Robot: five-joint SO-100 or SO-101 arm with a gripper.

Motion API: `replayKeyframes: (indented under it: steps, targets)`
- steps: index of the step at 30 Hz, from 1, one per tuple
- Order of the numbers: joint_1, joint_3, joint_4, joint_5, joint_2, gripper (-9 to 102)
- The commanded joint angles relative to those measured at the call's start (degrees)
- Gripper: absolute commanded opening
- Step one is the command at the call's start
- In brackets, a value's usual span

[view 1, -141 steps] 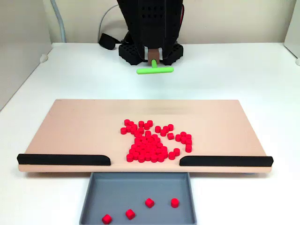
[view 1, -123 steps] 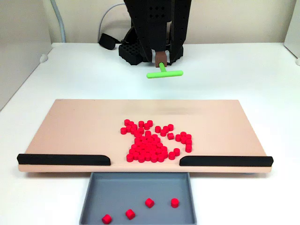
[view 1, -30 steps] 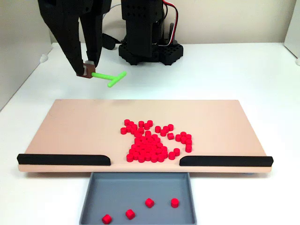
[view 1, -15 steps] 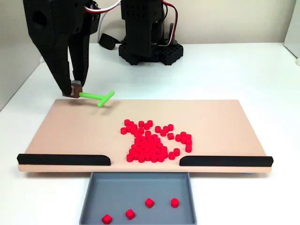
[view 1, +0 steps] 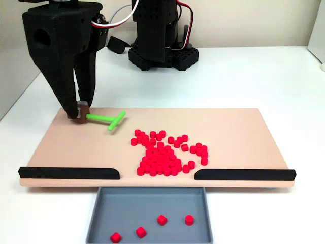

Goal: Gather the right side granules

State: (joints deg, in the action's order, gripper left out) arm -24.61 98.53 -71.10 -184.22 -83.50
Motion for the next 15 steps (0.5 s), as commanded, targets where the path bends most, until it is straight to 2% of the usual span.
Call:
replayKeyframes:
  steps: [1,15]
  targets:
    - [0.9,-2.5,-0.1,-4.6,-0.1,0]
    - [1.1,-3.1,3.2,-3.3,3.8,0]
